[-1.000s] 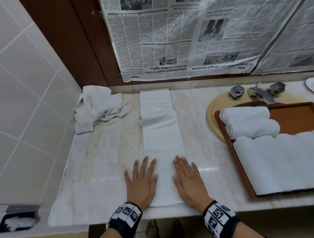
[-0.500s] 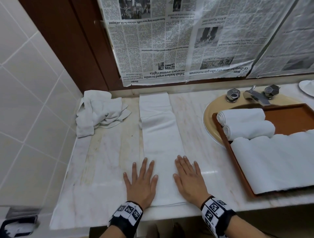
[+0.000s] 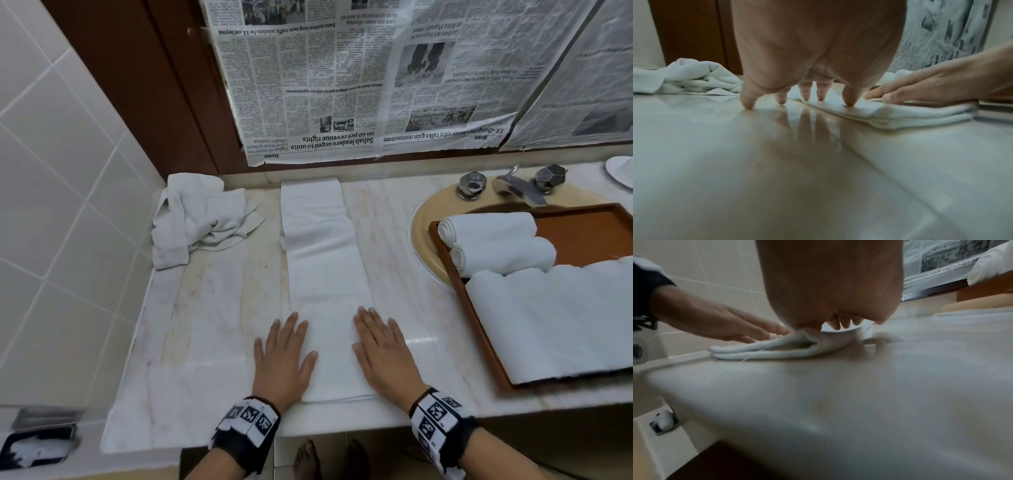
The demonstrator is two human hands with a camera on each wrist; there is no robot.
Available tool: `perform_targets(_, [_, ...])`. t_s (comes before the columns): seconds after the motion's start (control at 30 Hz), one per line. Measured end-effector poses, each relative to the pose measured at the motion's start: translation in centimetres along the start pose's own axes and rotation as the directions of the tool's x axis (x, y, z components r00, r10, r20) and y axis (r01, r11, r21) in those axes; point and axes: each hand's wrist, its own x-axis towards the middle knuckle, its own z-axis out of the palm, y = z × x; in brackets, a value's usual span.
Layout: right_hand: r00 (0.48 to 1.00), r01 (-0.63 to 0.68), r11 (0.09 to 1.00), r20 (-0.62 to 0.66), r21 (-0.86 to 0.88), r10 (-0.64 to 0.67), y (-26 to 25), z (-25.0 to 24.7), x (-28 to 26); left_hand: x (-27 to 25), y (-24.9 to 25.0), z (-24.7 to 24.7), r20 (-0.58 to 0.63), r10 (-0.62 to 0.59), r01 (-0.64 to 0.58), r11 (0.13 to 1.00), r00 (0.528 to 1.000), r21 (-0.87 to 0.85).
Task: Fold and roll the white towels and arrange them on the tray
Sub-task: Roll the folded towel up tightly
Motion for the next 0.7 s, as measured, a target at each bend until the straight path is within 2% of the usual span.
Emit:
perform_targets(0.07, [0.997, 0.078, 0.994, -0.027, 0.074, -0.076, -0.1, -1.2, -1.9, -1.4, -0.7, 0.4, -0.102, 0.140, -0.148, 0.986, 0.985, -0.077])
perform_targets(0.13, [0.985, 0.169, 0.976, -0.006, 0.140, -0.170, -0.4, -2.3, -3.7, -2.6, -1.0, 1.2, -0.113, 0.259, -0.268, 0.960, 0.959, -0.080])
perform_targets(0.2, [0.966, 0.244, 0.961, 0.059, 0.133, -0.253, -0.6, -2.8, -4.9, -3.3, -1.1, 1.7, -0.093, 0.336, -0.341, 0.938, 0.937, -0.053])
perform_targets(0.3, [0.957, 0.275, 0.960, 0.087, 0.048, -0.278, -0.7, -2.7, -5.7, -3.9, -0.9, 2.3, -0.105, 0.398, -0.399, 0.917, 0.912, 0.009])
perform_targets(0.4, [0.964, 0.263, 0.964, 0.048, -0.030, -0.261, -1.3, -2.3, -5.8, -4.2, -0.2, 2.3, -0.144, 0.404, -0.391, 0.914, 0.904, 0.110])
perform_targets(0.5, [0.974, 0.227, 0.972, 0.033, -0.065, -0.226, -2.1, -2.2, -5.2, -4.5, 0.8, 2.5, -0.170, 0.369, -0.328, 0.917, 0.914, 0.226])
perform_targets(0.6, [0.987, 0.136, 0.991, 0.080, 0.004, -0.136, -2.5, -2.9, -4.3, -4.9, 1.9, 2.6, -0.183, 0.290, -0.242, 0.939, 0.939, 0.244])
perform_targets(0.7, [0.975, 0.044, 0.994, 0.213, 0.103, -0.065, -2.6, -4.3, -3.4, -4.9, 2.6, 2.2, -0.170, 0.236, -0.197, 0.956, 0.957, 0.218])
